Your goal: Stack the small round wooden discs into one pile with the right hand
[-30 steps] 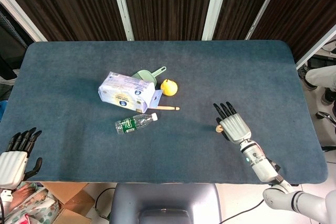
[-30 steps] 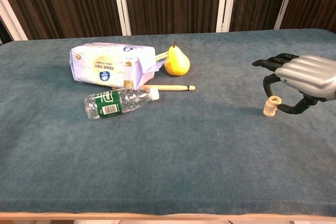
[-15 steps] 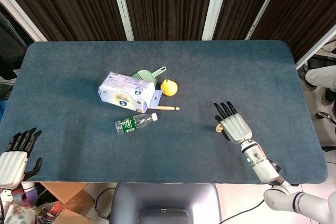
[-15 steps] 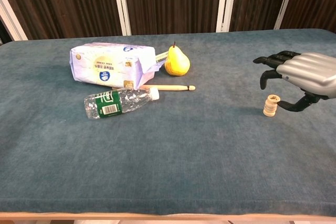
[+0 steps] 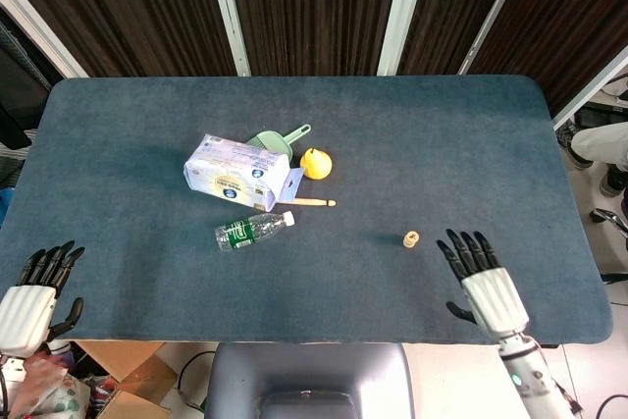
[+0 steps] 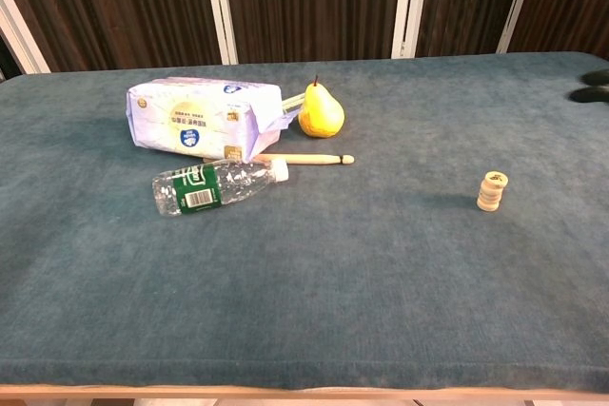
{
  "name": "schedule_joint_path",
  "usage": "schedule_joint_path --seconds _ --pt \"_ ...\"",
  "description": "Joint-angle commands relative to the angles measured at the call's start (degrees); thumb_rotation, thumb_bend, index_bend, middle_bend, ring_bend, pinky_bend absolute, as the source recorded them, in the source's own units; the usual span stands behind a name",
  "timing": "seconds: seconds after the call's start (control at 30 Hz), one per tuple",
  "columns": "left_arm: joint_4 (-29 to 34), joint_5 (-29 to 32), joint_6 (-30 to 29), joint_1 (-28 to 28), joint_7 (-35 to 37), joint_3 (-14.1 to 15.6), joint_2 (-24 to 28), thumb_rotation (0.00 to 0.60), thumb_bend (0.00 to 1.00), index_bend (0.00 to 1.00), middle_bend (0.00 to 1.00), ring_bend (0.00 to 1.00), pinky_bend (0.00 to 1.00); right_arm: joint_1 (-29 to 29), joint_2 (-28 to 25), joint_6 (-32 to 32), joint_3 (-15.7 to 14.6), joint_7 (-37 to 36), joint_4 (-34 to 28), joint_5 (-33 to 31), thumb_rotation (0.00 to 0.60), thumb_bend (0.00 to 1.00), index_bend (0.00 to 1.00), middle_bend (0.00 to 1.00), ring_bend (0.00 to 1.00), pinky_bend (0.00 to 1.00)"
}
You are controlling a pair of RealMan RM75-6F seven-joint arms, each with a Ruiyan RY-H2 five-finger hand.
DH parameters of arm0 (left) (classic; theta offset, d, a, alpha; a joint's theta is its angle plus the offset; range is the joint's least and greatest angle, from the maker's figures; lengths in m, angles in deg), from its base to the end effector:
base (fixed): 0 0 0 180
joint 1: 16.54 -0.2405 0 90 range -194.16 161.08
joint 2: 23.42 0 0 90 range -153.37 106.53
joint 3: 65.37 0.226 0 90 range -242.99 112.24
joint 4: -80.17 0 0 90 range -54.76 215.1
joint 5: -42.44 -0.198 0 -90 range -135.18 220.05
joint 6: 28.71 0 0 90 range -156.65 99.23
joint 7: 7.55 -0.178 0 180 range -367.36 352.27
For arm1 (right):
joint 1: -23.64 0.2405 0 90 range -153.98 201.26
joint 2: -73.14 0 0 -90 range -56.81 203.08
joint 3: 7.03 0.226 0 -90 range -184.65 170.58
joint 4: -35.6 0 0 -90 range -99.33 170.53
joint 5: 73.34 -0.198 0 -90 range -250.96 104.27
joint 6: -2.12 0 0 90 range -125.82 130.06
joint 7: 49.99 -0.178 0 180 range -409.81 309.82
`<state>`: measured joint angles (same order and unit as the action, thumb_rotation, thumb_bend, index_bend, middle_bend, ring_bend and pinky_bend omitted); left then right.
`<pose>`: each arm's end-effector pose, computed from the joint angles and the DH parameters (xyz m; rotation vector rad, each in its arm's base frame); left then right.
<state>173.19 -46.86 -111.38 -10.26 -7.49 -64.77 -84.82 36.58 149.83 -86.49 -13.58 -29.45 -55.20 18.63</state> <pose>-0.2757 0.2056 0.1489 -1.5135 -0.9112 -0.8590 -0.2211 -0.2084 0.0752 1.6681 -0.6738 0.8958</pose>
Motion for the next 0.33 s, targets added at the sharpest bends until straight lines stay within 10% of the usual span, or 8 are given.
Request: schedule_joint_path --seconds 0.03,0.33 --pt "-0.2 -0.1 -0.2 -0.1 0.1 0.1 0.0 0.6 0.5 0.0 0.0 0.0 0.06 -2.7 -2.2 -1.8 -1.9 -0.9 -1.6 1.8 0.6 0.2 0.0 0.0 0.0 0.0" --pt "-0.5 -2.1 -0.6 0.2 1.4 0.6 -0.1 0.6 0.5 0.0 0.0 0.0 0.05 -2.8 -3.0 1.8 -0.3 -0.6 -2.3 0.9 0.6 0.2 0.0 0.0 0.0 0.0"
